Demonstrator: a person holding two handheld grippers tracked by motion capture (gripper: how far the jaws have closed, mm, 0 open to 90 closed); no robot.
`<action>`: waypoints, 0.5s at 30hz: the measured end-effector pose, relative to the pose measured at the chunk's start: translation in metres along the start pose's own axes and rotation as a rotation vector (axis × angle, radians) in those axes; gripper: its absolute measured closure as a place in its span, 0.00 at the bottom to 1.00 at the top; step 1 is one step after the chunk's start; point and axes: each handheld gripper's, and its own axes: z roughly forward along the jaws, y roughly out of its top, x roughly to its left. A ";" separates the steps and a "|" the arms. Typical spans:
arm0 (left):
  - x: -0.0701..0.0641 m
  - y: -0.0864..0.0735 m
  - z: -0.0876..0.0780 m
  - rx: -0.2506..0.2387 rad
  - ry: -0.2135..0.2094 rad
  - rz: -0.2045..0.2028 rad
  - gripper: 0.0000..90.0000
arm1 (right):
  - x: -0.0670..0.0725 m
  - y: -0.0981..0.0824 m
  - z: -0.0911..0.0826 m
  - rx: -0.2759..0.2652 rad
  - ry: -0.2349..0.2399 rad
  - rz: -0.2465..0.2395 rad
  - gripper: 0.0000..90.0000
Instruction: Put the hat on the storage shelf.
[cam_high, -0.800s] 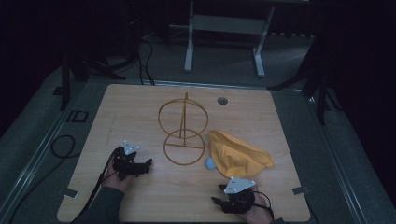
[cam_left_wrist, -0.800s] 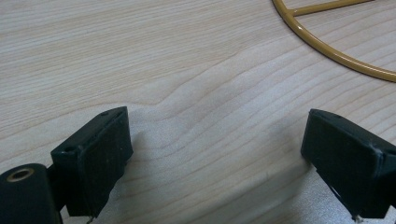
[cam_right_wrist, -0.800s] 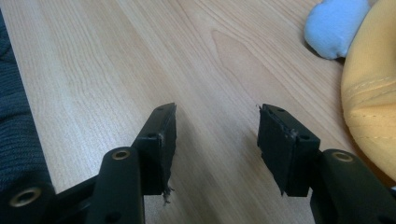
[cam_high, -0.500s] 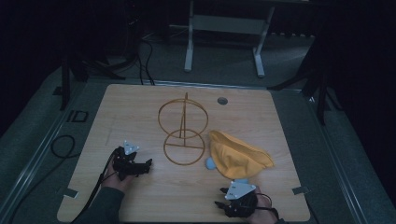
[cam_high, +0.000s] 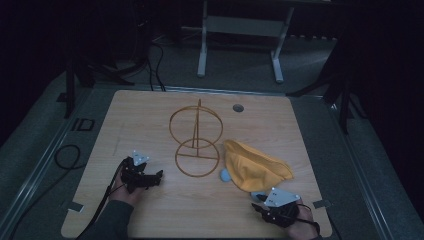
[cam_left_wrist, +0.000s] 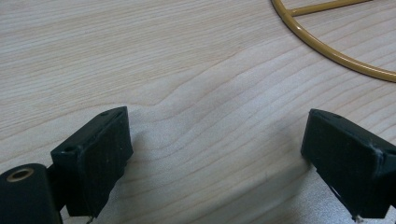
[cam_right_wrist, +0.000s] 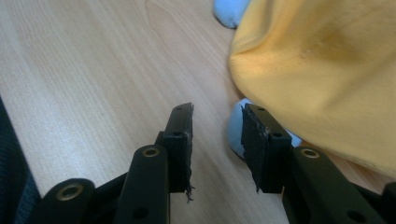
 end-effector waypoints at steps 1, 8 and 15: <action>0.000 0.000 0.000 0.000 0.000 0.000 0.10 | -0.001 -0.001 -0.001 -0.011 -0.012 -0.002 0.66; 0.000 0.000 0.000 0.000 0.000 0.000 0.10 | -0.012 -0.007 0.003 -0.039 -0.020 0.029 0.64; 0.000 0.000 0.000 0.000 0.000 0.000 0.10 | -0.019 -0.011 0.017 -0.020 0.031 0.074 0.62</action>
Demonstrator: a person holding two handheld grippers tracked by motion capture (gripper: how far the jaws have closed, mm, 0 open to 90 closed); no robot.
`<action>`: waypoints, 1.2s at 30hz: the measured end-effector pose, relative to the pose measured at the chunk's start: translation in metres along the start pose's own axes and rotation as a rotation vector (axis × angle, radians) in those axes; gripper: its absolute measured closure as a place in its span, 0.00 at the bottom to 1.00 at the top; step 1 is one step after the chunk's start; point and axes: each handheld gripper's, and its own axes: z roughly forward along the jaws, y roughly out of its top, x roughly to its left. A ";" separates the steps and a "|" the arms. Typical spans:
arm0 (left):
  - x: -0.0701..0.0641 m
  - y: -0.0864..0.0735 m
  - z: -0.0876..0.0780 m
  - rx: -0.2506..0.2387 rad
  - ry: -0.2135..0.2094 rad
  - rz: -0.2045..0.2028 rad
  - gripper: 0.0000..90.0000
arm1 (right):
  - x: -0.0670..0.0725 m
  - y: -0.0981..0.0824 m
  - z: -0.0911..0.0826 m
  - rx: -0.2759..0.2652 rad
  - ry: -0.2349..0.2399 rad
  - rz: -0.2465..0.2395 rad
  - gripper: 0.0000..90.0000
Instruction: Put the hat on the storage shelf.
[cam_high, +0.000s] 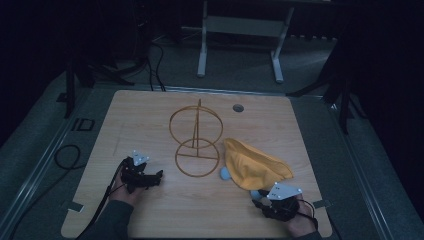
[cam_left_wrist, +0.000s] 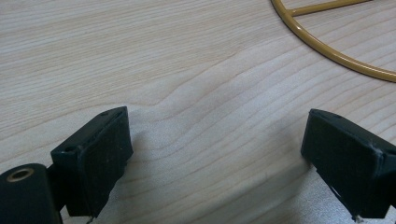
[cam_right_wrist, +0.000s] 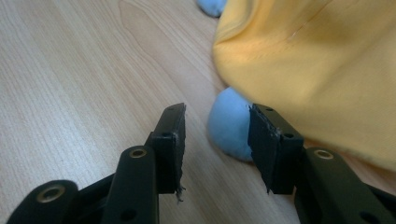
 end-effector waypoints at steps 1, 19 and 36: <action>0.000 0.000 0.000 0.000 0.000 0.000 0.10 | 0.000 0.000 0.002 0.011 0.004 -0.002 0.62; 0.000 0.000 0.000 0.000 0.000 -0.001 0.10 | -0.001 0.025 0.024 -0.006 -0.043 -0.130 0.55; 0.000 0.000 0.000 0.000 0.000 -0.001 0.10 | -0.015 0.021 0.026 0.021 -0.066 0.008 0.91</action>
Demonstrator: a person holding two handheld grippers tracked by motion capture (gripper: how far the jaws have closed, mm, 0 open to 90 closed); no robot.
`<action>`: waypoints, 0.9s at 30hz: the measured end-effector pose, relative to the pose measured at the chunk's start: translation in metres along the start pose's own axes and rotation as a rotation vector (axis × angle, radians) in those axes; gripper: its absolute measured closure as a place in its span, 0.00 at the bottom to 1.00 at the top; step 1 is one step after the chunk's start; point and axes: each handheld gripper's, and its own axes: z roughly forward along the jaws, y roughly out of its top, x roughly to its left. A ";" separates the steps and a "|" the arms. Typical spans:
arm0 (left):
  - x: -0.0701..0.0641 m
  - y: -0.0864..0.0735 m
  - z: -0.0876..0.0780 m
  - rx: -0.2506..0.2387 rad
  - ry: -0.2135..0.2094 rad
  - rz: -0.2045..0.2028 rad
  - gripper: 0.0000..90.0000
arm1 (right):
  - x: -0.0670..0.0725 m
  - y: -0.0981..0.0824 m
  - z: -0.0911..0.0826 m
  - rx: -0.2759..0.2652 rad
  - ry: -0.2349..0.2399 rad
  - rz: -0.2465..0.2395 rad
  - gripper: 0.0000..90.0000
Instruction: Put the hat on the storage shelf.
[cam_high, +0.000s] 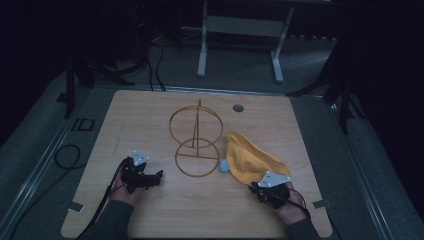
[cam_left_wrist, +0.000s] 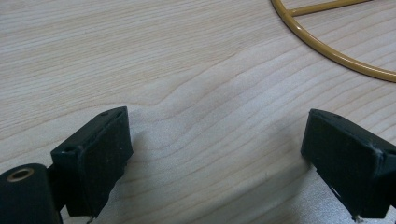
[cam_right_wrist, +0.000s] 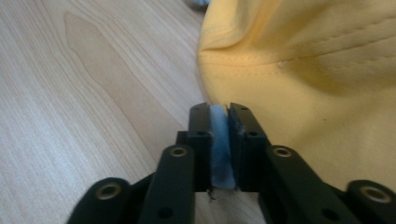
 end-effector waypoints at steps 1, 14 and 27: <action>0.000 0.000 0.000 0.000 0.000 0.000 0.10 | 0.000 0.000 -0.001 -0.003 -0.003 -0.001 0.92; 0.000 0.000 0.000 0.000 0.000 0.000 0.10 | -0.012 0.017 -0.037 -0.147 0.018 0.045 0.93; 0.000 0.000 0.000 0.000 0.000 -0.001 0.10 | -0.026 0.049 -0.069 -0.235 -0.010 0.015 0.93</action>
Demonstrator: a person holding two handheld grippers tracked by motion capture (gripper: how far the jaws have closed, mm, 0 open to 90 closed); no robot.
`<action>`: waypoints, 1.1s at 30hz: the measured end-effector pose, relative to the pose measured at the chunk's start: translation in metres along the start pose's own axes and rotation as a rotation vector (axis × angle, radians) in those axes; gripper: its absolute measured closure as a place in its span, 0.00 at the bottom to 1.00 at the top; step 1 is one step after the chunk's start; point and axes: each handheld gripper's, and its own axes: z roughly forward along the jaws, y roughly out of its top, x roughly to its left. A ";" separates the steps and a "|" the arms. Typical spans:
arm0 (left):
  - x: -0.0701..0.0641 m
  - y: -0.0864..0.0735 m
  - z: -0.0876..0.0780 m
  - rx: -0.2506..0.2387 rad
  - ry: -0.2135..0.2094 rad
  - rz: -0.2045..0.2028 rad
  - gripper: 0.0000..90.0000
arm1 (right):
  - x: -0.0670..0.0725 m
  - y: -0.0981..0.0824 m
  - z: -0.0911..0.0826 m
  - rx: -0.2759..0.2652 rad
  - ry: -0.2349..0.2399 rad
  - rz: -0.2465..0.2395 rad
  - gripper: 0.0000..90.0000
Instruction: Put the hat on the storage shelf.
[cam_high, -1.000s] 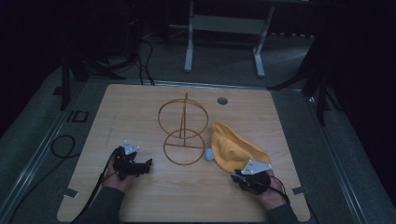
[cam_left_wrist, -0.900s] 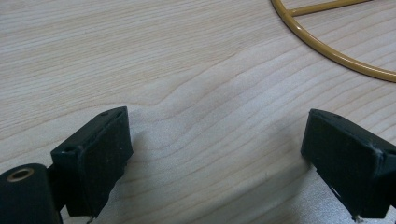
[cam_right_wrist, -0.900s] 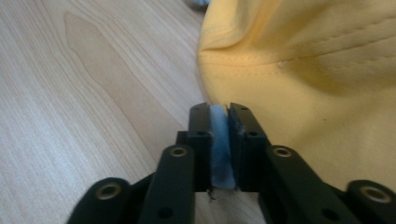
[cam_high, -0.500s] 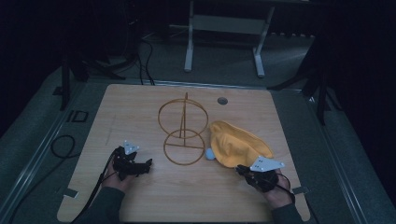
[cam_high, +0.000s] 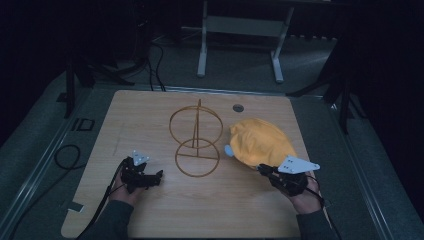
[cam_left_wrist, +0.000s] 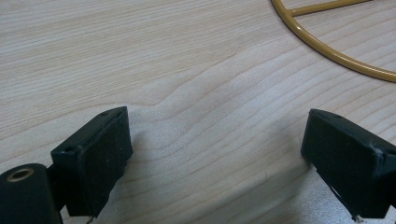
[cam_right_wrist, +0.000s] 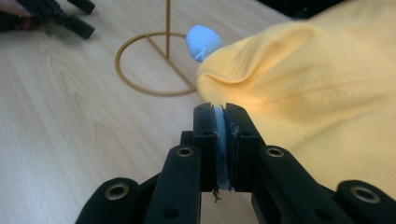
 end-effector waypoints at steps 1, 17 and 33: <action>0.000 0.000 0.000 0.000 0.000 0.000 0.10 | 0.000 0.000 0.000 0.000 0.000 0.000 0.93; 0.000 0.000 0.000 0.001 0.000 0.002 0.10 | -0.017 0.025 -0.028 -0.145 0.019 0.050 0.94; 0.000 0.000 0.000 0.001 0.000 0.002 0.10 | -0.032 -0.008 -0.026 -0.066 -0.145 0.111 0.83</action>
